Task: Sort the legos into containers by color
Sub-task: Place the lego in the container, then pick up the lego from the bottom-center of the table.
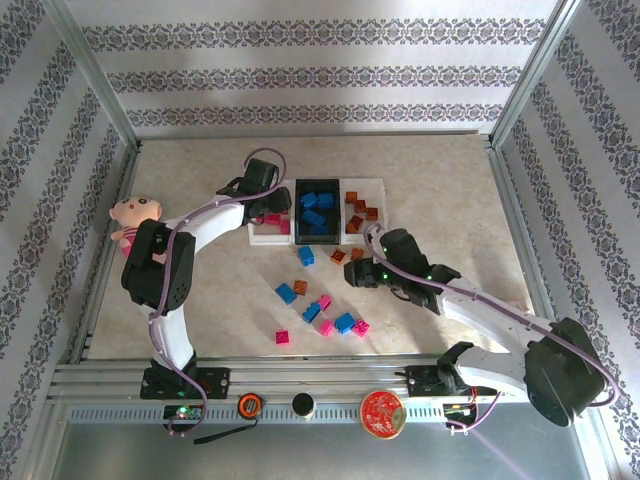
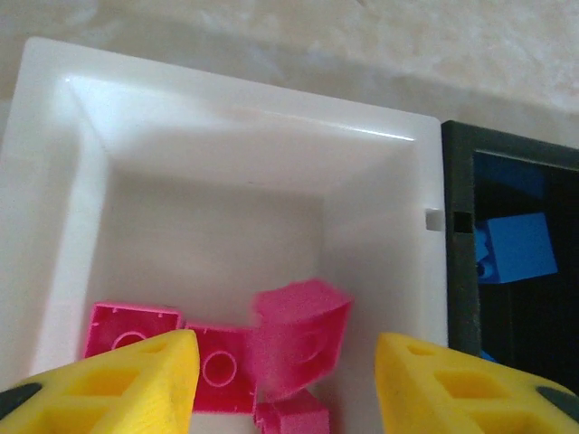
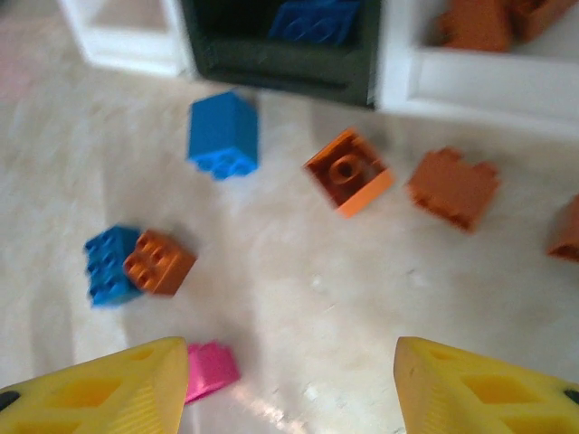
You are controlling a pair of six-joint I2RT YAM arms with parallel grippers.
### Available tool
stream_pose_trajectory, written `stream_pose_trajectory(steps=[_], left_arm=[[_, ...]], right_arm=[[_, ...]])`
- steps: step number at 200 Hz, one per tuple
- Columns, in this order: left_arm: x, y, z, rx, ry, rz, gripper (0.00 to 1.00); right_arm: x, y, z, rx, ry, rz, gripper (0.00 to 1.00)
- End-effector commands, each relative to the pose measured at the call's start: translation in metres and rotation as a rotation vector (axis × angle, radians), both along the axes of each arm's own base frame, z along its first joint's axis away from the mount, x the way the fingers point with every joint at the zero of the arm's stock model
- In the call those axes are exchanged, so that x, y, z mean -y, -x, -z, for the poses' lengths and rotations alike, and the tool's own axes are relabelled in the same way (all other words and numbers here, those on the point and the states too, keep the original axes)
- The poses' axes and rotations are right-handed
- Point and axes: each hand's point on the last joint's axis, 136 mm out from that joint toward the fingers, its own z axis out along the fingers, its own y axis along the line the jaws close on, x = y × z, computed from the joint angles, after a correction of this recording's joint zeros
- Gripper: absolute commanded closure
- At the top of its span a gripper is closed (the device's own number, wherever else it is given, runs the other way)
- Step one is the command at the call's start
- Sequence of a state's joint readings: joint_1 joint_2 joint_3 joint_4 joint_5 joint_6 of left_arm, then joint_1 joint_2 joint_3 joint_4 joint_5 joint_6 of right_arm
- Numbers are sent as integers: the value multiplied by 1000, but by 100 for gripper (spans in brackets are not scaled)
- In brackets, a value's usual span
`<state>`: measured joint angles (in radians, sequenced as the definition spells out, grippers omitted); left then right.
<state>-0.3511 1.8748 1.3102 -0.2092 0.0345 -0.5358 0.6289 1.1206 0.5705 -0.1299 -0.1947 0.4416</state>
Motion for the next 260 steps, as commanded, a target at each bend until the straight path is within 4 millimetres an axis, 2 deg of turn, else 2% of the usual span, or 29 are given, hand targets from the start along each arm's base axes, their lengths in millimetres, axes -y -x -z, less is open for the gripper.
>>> stream_pose_trajectory(steps=[1, 25, 51, 90, 115, 147, 164, 189, 202, 236, 260], left_arm=[[2, -2, -22, 20, 30, 18, 38], [9, 9, -47, 65, 106, 35, 34], [19, 40, -64, 101, 195, 73, 23], [21, 102, -64, 98, 226, 126, 12], [6, 135, -61, 98, 228, 115, 11], [-10, 164, -60, 102, 219, 99, 8], [-15, 175, -57, 93, 213, 98, 7], [-22, 184, -51, 80, 193, 88, 7], [-24, 186, -49, 78, 188, 84, 7], [-25, 186, -47, 73, 189, 81, 7], [-26, 187, -49, 75, 180, 80, 7]], right_arm=[[-11, 28, 6, -14, 13, -116, 38], [-23, 44, 8, -1, 46, -178, 37], [-36, 53, 15, -5, 89, -232, 36], [-55, 81, 32, -24, 196, -377, 36], [-68, 104, 32, -7, 249, -473, 36], [-75, 124, 26, 2, 269, -529, 37], [-75, 139, 28, -62, 248, -557, 39], [-68, 160, 45, -165, 260, -583, 41], [-62, 164, 55, -198, 282, -574, 41], [-63, 159, 74, -238, 331, -548, 41], [-56, 141, 82, -213, 404, -494, 41]])
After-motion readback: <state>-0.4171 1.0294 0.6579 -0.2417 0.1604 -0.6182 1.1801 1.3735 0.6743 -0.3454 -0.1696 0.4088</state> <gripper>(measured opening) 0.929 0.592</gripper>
